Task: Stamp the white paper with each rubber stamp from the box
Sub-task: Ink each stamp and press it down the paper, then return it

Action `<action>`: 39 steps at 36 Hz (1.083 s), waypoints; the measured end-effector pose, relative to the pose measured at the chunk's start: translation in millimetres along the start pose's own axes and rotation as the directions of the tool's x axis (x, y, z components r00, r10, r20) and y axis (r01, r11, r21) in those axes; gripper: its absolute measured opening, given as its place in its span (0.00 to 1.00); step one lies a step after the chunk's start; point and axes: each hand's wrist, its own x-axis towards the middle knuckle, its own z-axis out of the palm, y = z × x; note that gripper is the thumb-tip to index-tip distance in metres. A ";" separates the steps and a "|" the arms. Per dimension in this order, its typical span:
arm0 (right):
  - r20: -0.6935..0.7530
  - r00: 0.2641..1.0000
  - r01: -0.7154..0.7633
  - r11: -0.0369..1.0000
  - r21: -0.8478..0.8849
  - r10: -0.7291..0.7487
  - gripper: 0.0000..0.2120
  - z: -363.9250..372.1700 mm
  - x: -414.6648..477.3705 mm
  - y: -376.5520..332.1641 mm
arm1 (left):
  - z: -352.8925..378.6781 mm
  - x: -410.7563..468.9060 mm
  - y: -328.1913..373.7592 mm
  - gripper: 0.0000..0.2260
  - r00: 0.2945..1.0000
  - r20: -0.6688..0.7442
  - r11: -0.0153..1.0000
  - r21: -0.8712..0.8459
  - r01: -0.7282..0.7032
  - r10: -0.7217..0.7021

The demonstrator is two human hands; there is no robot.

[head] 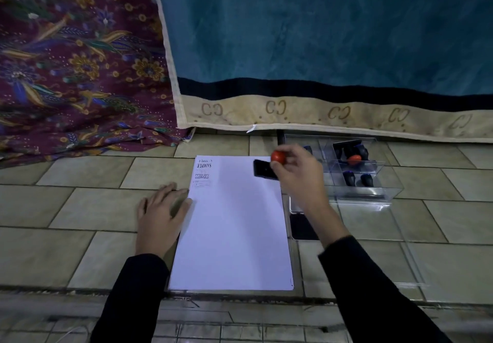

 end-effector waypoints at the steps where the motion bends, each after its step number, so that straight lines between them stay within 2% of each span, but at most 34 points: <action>1: 0.001 1.000 0.000 1.000 -0.015 0.000 0.12 -10.8 -7.8 3.6 | -1.3 0.4 0.8 0.19 1.000 -0.001 0.999 -0.034 0.007 -0.007; 4: 0.016 0.999 0.047 0.991 -0.125 -0.045 0.12 -39.3 -32.6 14.8 | -6.2 4.1 0.1 0.17 0.996 0.051 0.974 -0.211 0.082 -0.073; 7: 0.048 0.995 0.099 0.969 -0.227 -0.090 0.12 -60.1 -53.3 25.7 | -13.5 10.9 12.2 0.20 0.979 0.133 0.884 -0.426 0.195 -0.152; 10: 0.066 0.990 0.135 0.949 -0.285 -0.121 0.12 -70.4 -64.9 33.9 | -12.6 11.5 42.7 0.14 0.995 0.091 0.877 -0.474 0.080 -0.042; 13: 0.081 0.985 0.168 0.938 -0.304 -0.151 0.12 -74.7 -69.0 39.5 | 6.9 -0.3 80.6 0.18 0.993 0.041 0.942 -0.322 -0.093 0.112; 17: 0.102 0.980 0.195 0.923 -0.332 -0.170 0.13 -75.5 -72.1 44.0 | 36.3 -30.6 132.7 0.26 0.924 0.167 0.927 -0.219 -0.306 0.344; 19: 0.108 0.978 0.204 0.922 -0.331 -0.177 0.13 -75.0 -74.7 45.1 | 50.5 -42.1 147.5 0.30 0.889 0.205 0.908 -0.179 -0.378 0.410; 23: 0.127 0.974 0.218 0.920 -0.325 -0.186 0.13 -75.0 -77.4 45.0 | 69.4 -50.9 155.3 0.33 0.869 0.232 0.899 -0.155 -0.410 0.437; 29: 0.142 0.971 0.231 0.918 -0.322 -0.194 0.12 -73.0 -82.8 40.5 | 78.6 -49.8 154.0 0.28 0.871 0.201 0.894 -0.117 -0.432 0.448; 39: 0.166 0.969 0.230 0.914 -0.334 -0.183 0.13 -76.6 -80.2 33.7 | 83.0 -50.9 154.5 0.26 0.894 0.160 0.905 -0.153 -0.397 0.419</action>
